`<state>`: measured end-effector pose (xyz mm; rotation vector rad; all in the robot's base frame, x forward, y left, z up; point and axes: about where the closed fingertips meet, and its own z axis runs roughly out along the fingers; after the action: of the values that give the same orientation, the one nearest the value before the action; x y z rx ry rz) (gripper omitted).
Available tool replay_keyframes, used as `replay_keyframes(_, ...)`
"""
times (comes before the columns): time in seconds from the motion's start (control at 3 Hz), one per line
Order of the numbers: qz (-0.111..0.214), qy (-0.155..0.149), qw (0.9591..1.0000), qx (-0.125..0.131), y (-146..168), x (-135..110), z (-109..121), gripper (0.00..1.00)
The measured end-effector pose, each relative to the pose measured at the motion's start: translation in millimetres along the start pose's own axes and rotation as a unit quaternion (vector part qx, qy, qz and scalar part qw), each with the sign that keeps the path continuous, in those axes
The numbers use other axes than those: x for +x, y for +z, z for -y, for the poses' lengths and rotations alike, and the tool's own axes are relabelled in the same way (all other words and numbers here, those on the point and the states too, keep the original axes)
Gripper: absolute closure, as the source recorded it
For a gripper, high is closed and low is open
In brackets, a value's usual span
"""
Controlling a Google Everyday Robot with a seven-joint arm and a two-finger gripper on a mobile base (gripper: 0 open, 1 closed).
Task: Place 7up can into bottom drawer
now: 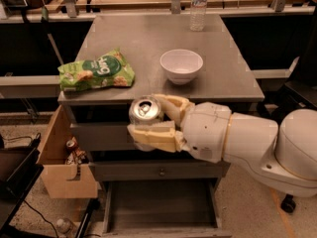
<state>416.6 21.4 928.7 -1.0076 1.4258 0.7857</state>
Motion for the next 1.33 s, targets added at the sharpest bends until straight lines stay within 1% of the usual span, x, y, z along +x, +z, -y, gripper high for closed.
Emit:
replay_keyframes(0.33,-0.053,0.053,0.9968,-0.028,-28.2,95.9,-22.1,1.0)
replay_keyframes(0.67,-0.077,0.072,0.9918,-0.072,-45.1,174.9,-38.2,1.0)
replay_keyframes(1.0,-0.098,0.084,0.9858,-0.107,-50.9,240.2,-32.7,1.0)
replay_keyframes(1.33,-0.114,0.081,0.9807,-0.137,-39.2,288.7,-20.1,1.0)
